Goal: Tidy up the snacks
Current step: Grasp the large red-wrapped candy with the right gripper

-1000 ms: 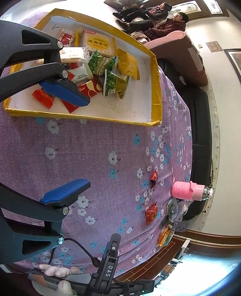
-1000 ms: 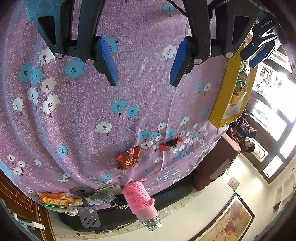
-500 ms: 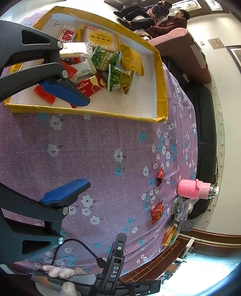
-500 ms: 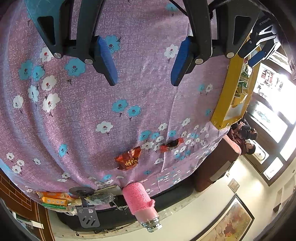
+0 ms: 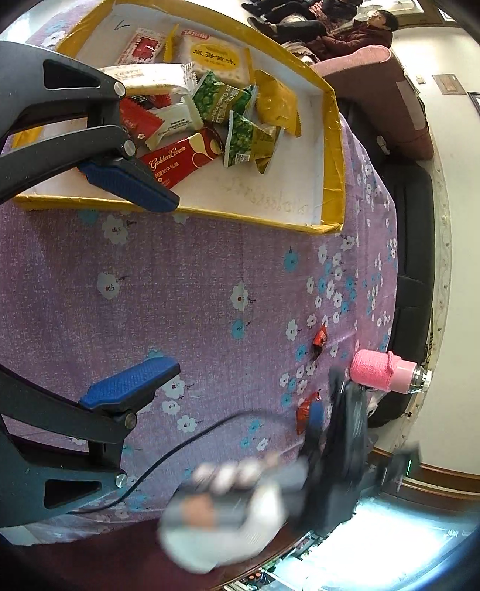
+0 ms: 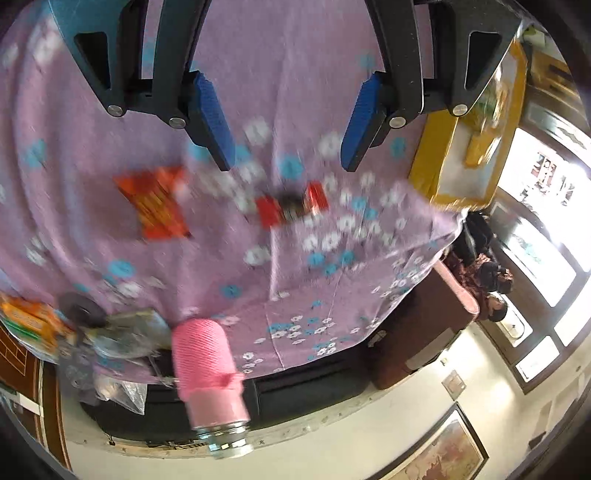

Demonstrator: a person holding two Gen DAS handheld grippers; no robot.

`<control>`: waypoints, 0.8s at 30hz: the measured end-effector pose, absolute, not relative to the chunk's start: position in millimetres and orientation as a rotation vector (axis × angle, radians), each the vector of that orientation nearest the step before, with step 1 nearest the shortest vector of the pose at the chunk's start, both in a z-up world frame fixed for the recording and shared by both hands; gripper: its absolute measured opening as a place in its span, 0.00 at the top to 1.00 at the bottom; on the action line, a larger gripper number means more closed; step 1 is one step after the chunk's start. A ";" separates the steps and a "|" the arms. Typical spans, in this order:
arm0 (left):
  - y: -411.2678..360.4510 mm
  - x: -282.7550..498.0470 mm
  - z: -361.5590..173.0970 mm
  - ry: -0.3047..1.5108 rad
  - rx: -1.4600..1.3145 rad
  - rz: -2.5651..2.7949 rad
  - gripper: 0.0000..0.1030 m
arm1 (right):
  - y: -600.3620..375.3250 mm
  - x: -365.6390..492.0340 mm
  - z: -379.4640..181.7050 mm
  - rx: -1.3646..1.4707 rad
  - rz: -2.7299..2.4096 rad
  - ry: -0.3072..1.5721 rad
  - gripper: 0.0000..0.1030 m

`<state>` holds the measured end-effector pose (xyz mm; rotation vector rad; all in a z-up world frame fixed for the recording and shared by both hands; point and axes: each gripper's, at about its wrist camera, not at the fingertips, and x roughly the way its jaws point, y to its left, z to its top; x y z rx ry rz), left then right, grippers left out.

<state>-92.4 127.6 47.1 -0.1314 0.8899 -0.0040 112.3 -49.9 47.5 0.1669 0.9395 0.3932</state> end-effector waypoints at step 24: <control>146.4 -93.8 41.4 0.896 -0.229 -0.062 0.21 | -66.9 91.8 58.2 0.028 0.414 0.938 0.34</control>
